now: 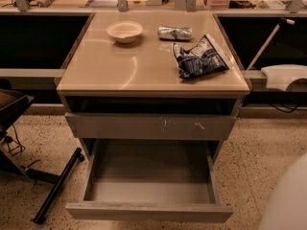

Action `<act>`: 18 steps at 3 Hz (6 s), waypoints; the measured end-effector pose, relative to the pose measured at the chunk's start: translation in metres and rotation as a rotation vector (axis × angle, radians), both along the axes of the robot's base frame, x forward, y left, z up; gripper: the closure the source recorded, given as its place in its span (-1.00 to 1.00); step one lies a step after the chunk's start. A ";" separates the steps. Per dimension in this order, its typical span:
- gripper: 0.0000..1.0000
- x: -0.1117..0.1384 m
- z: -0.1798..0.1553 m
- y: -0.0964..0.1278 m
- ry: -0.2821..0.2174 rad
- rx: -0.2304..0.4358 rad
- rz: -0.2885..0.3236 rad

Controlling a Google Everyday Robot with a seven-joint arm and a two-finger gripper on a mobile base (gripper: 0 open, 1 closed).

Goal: Place brown chip bag into middle drawer

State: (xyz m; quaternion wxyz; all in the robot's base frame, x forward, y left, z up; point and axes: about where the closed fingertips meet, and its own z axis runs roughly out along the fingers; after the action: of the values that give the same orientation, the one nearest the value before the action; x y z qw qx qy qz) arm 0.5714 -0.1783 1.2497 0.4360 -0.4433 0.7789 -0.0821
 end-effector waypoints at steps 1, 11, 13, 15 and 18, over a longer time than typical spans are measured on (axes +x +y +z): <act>1.00 -0.009 0.000 0.000 0.015 -0.089 -0.006; 1.00 -0.339 0.111 0.027 -0.497 0.467 0.238; 1.00 -0.368 0.111 0.041 -0.561 0.481 0.270; 1.00 -0.368 0.111 0.041 -0.561 0.481 0.270; 1.00 -0.324 0.104 0.023 -0.635 0.419 0.256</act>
Offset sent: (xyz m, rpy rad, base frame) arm -0.1773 -0.0097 -0.0390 -0.4385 0.3710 -0.2277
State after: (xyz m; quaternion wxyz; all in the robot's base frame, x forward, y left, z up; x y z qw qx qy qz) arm 0.2472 -0.1549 1.3534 0.7428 -0.3908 0.5436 0.0005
